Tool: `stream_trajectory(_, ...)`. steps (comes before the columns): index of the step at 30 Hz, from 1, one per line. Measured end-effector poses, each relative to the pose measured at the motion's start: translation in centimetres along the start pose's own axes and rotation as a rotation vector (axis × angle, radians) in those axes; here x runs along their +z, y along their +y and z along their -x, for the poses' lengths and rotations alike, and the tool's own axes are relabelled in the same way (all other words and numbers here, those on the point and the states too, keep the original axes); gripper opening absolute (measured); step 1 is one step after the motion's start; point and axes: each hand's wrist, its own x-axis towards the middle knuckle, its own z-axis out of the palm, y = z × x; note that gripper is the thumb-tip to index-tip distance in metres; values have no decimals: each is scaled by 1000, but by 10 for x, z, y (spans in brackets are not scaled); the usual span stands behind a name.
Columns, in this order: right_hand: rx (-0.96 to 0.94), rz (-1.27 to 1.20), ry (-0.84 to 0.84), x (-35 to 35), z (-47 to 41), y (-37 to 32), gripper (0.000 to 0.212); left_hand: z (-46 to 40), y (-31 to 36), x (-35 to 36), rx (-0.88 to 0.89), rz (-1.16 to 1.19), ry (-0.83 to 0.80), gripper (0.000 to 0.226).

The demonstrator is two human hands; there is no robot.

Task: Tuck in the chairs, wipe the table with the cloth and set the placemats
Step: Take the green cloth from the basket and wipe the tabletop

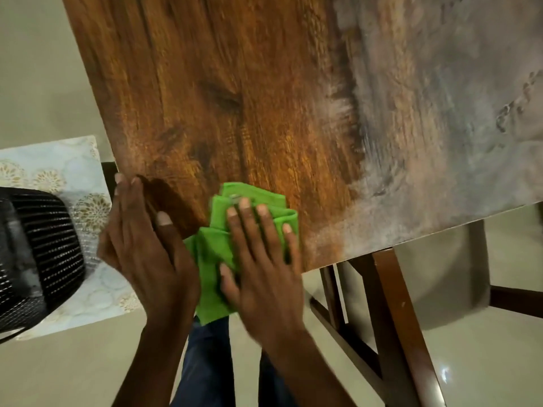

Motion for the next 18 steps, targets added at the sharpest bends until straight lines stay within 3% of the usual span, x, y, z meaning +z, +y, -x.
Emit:
stream_trajectory(4,152,-9,55,-23,-4,79,74,5,40,21,136,-139,-125,57)
stream_trajectory(8,194,-12,83,-26,-14,85,73,-7,75,60,324,-136,-227,59)
stream_trajectory(13,273,13,136,-23,-37,78,77,-7,65,66,248,-42,-176,57)
stream_trajectory(18,90,19,229,-52,-127,120,74,-10,68,68,239,-72,-192,58)
